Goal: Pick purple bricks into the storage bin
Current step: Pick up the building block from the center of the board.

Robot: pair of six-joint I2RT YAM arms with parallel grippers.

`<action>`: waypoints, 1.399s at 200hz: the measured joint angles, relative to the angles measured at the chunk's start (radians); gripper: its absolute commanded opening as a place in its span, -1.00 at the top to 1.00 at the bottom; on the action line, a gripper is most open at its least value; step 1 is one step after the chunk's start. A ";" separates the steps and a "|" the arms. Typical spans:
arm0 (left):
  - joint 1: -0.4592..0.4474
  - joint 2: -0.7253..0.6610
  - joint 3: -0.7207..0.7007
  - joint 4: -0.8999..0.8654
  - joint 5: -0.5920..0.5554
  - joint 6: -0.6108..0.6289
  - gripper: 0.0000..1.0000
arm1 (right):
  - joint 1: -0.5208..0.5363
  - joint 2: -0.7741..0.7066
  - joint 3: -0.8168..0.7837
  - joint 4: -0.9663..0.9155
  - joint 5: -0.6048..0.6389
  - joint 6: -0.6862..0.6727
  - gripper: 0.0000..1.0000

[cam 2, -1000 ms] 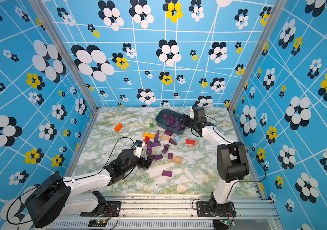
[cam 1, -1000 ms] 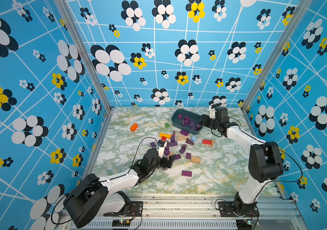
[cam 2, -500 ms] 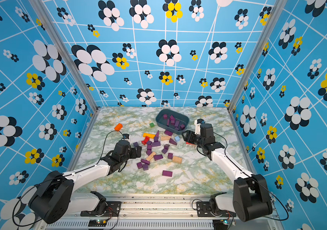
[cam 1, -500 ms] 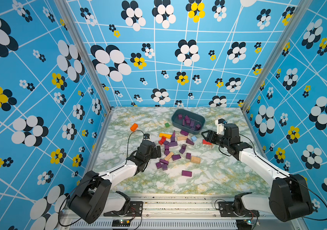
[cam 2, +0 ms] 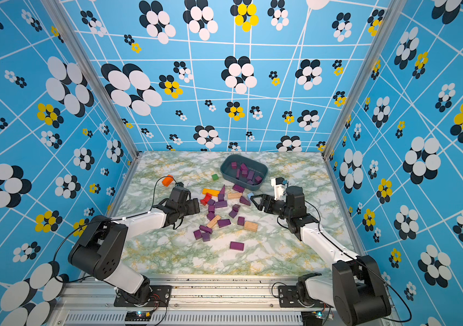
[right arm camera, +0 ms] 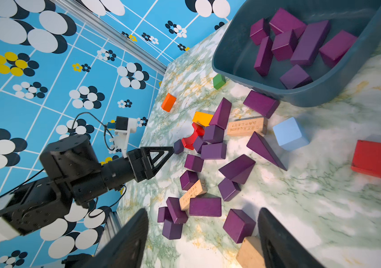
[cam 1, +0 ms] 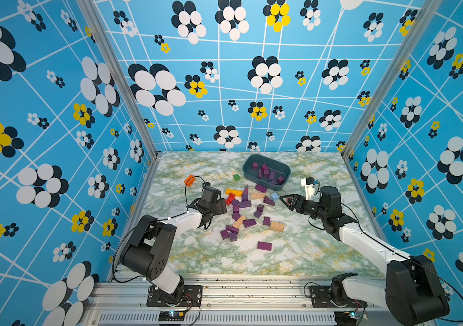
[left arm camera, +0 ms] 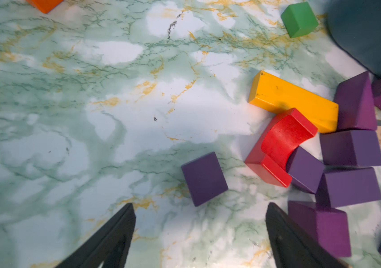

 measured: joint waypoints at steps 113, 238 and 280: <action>0.002 0.167 0.148 -0.085 -0.017 -0.023 -0.07 | 0.000 -0.106 -0.101 0.020 0.037 0.007 -0.87; -0.014 0.215 0.212 -0.131 -0.091 0.002 0.50 | 0.000 -0.042 -0.117 0.056 0.046 0.012 -0.93; -0.025 0.212 0.213 -0.140 -0.106 0.027 0.59 | 0.000 -0.042 -0.117 0.057 0.046 0.012 -0.94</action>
